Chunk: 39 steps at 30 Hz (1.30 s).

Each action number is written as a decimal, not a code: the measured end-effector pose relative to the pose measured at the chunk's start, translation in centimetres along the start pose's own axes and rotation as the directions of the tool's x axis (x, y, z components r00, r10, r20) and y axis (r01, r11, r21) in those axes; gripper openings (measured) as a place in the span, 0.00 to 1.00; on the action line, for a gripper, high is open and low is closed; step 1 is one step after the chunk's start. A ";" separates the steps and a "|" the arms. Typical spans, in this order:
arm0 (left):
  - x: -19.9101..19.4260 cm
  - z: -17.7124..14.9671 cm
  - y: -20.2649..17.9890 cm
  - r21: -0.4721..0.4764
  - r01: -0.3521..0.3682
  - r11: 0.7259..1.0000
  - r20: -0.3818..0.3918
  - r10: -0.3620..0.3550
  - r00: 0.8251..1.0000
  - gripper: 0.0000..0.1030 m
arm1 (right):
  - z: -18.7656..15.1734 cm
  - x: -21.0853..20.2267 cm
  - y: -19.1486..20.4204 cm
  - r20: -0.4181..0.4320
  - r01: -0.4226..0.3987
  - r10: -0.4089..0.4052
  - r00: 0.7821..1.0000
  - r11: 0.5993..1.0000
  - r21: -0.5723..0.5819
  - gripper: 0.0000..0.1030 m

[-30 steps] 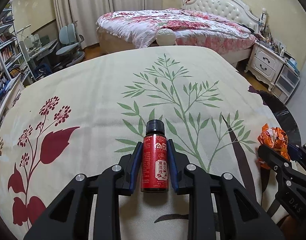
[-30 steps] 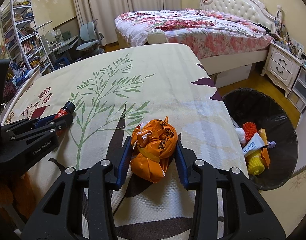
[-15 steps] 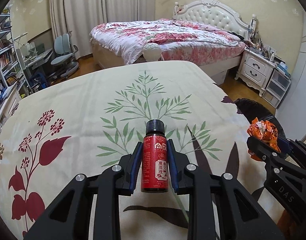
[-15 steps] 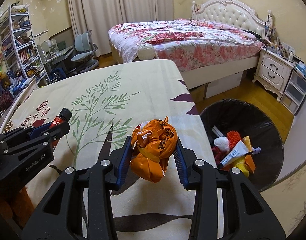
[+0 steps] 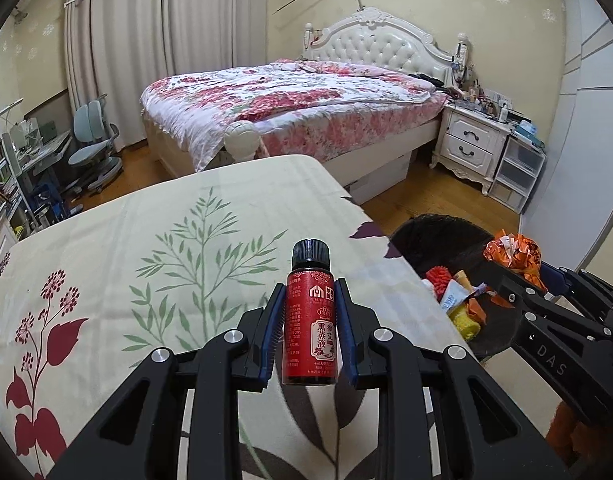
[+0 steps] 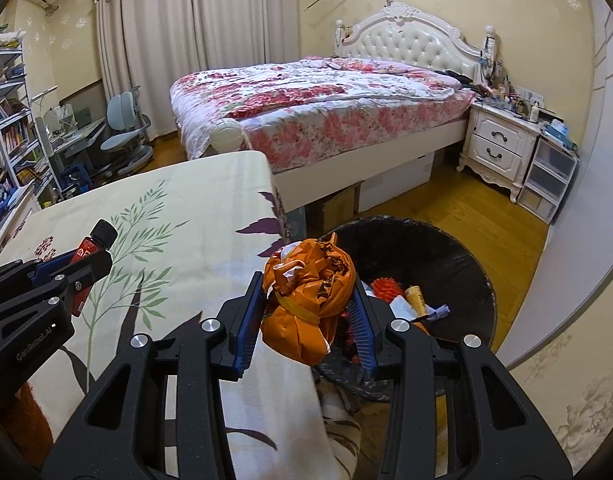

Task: Collect trash
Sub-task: 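Carry the red can and orange bag over the black bin with both grippers, then open both grippers to drop the can and bag into the bin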

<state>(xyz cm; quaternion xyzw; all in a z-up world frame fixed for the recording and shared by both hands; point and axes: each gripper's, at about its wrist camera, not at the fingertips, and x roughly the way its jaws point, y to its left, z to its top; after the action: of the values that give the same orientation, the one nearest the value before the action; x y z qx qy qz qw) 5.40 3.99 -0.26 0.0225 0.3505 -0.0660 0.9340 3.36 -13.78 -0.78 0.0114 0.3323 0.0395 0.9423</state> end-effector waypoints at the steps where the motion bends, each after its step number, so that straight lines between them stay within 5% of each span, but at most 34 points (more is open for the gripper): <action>1: 0.2 0.2 -0.7 0.011 0.010 1.000 0.001 -0.010 1.000 0.26 | 0.1 0.0 -0.5 0.001 0.009 -0.009 1.000 1.000 0.006 0.38; 16: 4.3 3.2 -8.2 0.096 0.078 0.992 0.011 -0.079 0.997 0.26 | 1.2 1.8 -6.8 0.021 0.110 -0.111 0.994 0.992 0.068 0.39; 36: 10.5 4.8 -12.0 0.144 0.083 0.986 -0.040 -0.078 0.996 0.26 | 1.1 5.4 -10.7 -0.022 0.155 -0.153 0.988 0.978 0.142 0.40; 39: 11.0 4.9 -12.6 0.167 0.079 0.983 -0.044 -0.072 0.996 0.33 | 1.0 5.7 -10.9 -0.027 0.165 -0.163 0.986 0.974 0.153 0.41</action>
<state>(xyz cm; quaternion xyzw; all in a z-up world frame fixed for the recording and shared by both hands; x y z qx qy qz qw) 15.04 -10.08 -3.71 0.0891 0.3618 -0.1303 0.9188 9.14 -24.22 -4.03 0.0568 0.3409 -0.0640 0.9362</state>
